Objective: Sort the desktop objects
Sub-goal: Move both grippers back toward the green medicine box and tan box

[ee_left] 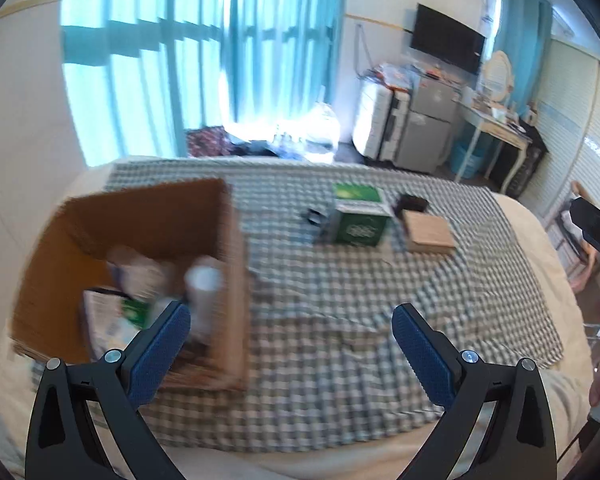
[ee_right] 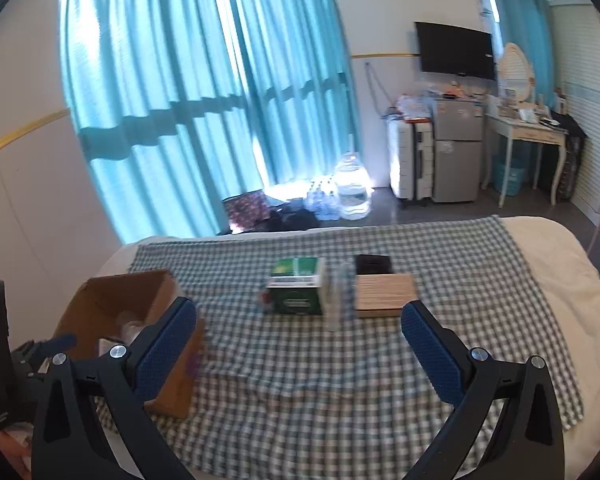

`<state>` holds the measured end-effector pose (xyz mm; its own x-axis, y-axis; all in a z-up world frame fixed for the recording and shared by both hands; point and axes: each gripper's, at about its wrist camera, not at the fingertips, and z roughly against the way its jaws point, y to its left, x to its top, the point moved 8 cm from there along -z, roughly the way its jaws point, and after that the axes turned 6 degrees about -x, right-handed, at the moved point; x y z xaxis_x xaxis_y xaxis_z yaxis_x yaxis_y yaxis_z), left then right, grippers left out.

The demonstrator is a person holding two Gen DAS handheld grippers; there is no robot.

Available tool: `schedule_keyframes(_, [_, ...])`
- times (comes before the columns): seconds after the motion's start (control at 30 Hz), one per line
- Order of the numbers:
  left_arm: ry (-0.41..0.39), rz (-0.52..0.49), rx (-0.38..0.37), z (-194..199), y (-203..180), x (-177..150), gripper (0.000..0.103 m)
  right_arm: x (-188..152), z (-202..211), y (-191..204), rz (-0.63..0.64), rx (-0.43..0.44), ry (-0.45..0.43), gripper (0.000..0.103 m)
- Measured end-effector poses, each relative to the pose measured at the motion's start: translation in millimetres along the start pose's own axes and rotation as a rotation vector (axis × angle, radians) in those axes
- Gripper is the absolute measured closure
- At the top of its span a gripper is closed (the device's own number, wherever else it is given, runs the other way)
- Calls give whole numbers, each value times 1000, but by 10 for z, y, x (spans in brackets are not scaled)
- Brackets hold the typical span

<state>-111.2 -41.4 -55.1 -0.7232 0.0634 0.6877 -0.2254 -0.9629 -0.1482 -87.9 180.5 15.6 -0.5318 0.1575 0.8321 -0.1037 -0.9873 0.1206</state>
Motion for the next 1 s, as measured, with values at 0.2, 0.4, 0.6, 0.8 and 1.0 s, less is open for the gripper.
schedule_keyframes(0.2, [25,-9,20,-253,-410,-116,0,-187,2,-654,-69,-52,18,0])
schedule_keyframes(0.4, [1,-6,34,-528,-610,-134,0,-471,-282,-972,-109,-94,57,0])
schedule_keyframes(0.6, [8,74,32,-929,-601,-99,0,-814,-782,-1077,-82,-133,120,0])
schedule_keyframes(0.8, [14,62,61,-1395,-664,-73,0,-996,-1219,-1278,-71,-146,188,0])
schedule_keyframes(1.0, [27,74,55,-1895,-761,0,0,-863,-1698,-1451,-124,-112,206,0])
